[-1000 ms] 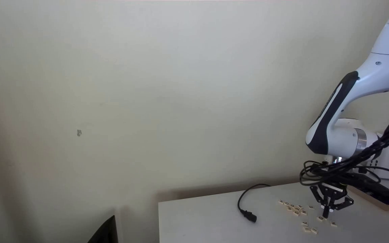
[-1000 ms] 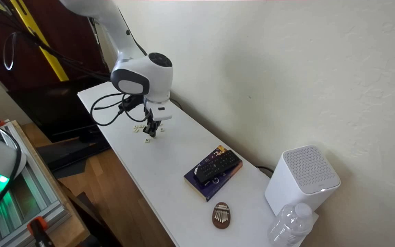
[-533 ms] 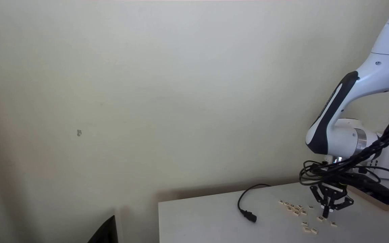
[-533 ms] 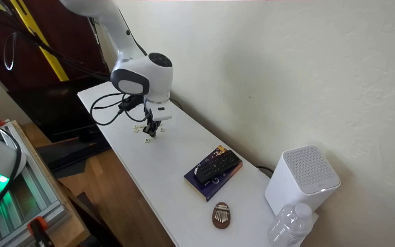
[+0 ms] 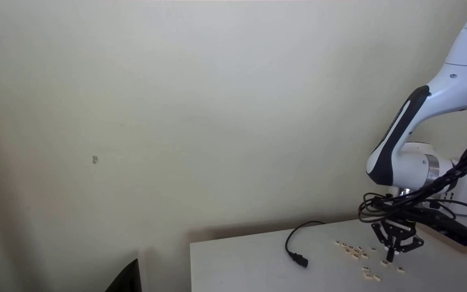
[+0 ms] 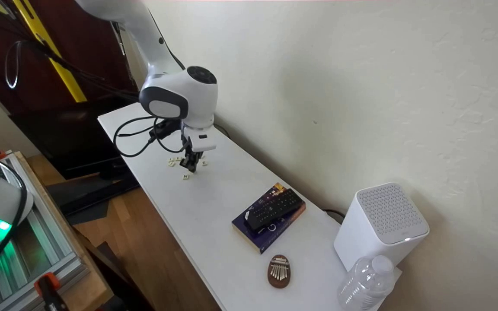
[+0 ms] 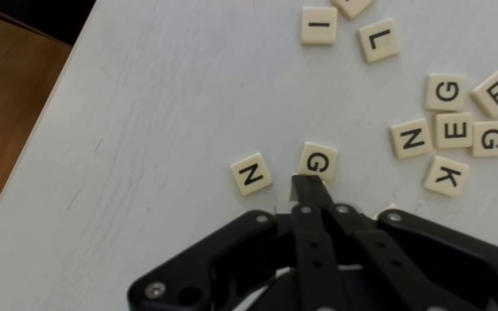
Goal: Arrange the small objects on the table
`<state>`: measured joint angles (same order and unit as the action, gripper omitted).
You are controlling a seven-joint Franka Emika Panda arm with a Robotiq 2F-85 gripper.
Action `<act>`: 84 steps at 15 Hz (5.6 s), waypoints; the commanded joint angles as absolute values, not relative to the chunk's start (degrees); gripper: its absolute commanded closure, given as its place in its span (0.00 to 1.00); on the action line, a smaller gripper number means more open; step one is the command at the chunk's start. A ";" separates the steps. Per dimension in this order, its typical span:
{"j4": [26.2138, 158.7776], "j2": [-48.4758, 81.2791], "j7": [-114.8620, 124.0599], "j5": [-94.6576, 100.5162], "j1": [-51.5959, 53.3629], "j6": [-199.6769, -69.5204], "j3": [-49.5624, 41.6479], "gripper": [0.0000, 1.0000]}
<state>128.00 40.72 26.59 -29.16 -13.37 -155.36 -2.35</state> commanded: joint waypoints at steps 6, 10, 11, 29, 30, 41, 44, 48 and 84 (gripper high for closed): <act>131.49 37.25 25.00 -31.15 -12.78 -158.14 -1.97 1.00; 133.19 35.45 22.54 -29.51 -12.71 -157.55 -2.07 1.00; 133.70 35.14 21.79 -28.75 -12.25 -157.39 -2.44 1.00; 136.69 36.24 10.66 -10.79 -3.88 -162.12 -7.85 1.00; 136.65 36.42 10.55 -10.10 -3.61 -162.05 -8.14 1.00; 135.49 39.31 9.74 -9.01 -3.63 -164.84 -7.51 1.00; 135.28 39.91 9.65 -8.96 -3.63 -165.14 -7.54 1.00; 134.78 40.45 10.15 -9.99 -4.65 -165.29 -7.22 1.00; 128.22 42.12 13.33 -32.19 -21.72 -159.94 3.57 1.00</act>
